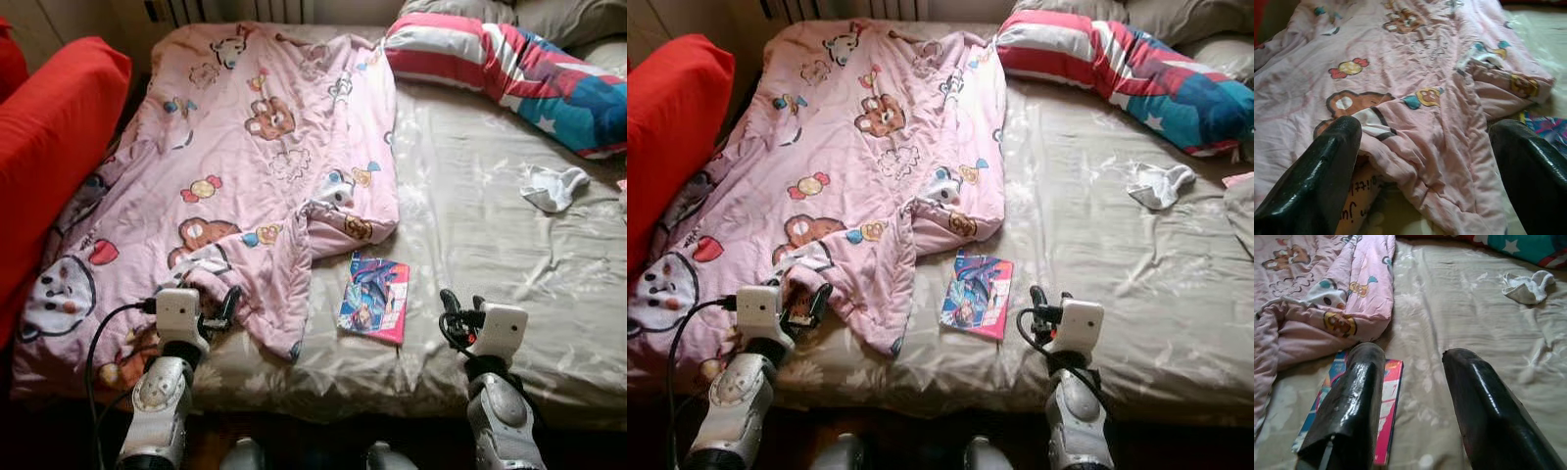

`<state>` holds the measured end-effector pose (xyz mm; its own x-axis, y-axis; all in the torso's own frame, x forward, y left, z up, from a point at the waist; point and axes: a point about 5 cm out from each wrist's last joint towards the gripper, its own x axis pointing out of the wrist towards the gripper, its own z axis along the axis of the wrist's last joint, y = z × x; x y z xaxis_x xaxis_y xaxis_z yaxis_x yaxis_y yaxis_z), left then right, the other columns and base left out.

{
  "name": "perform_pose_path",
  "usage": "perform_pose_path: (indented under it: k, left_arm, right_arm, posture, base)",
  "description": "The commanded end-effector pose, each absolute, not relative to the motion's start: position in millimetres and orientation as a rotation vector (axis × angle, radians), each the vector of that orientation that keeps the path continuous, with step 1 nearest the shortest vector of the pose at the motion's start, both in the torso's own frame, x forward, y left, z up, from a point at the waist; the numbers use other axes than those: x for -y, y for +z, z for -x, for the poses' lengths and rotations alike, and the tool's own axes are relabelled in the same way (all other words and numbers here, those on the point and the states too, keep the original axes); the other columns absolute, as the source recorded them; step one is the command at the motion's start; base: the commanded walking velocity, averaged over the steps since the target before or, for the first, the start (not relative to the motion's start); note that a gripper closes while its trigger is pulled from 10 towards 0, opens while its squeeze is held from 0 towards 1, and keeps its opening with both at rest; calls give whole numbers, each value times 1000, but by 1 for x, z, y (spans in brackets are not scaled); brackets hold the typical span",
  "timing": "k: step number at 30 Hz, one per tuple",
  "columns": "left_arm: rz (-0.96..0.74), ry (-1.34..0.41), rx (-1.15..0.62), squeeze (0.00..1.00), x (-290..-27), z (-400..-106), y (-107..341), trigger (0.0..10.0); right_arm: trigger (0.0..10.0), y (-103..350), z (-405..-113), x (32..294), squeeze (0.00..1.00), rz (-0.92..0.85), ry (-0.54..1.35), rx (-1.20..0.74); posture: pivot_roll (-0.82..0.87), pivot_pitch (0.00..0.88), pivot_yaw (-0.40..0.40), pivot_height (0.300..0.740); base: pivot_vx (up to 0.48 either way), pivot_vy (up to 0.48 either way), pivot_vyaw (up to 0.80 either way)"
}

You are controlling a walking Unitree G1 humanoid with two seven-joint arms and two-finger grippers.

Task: Clean up the room

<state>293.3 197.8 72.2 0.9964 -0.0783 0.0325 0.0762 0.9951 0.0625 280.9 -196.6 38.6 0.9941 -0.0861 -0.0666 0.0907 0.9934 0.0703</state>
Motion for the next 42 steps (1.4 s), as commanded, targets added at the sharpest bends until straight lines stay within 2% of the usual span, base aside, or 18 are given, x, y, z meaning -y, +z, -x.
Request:
perform_pose_path:
  k: [1, 6, 9, 16, 32, 42]
  left_arm:
    - [-73, -81, 12, 0, -201, -289, 68, 10000]
    - [-45, -107, -6, 0, -196, -291, 65, 10000]
    - [-47, -183, -13, 0, -181, -294, 65, 10000]
    - [-4, -144, -13, 0, -183, -297, 66, 10000]
    - [16, -182, -4, 0, -170, -292, 65, 10000]
    - [22, -189, 1, 0, -168, -294, 67, 10000]
  right_arm:
    - [10000, 35, -276, 198, 0, -68, -91, -76]
    - [10000, 33, -278, 199, 0, -56, -73, -110]
    - [10000, 37, -282, 195, 0, -15, 2, -84]
    - [10000, 39, -286, 198, 0, -51, -13, -81]
    - [10000, 31, -281, 184, 0, -89, 45, -99]
    - [10000, 24, -275, 185, 0, -55, 48, -124]
  posture:
    - [56, 236, -5, 670]
    - [67, 233, -10, 670]
    - [55, 223, 0, 650]
    - [45, 207, 1, 650]
    - [53, 170, 11, 650]
    - [56, 189, 16, 650]
  base:
    - [0, 0, 0]
    - [0, 0, 0]
    - [0, 0, 0]
    - [0, 0, 0]
    - [0, 0, 0]
    - [0, 0, 49]
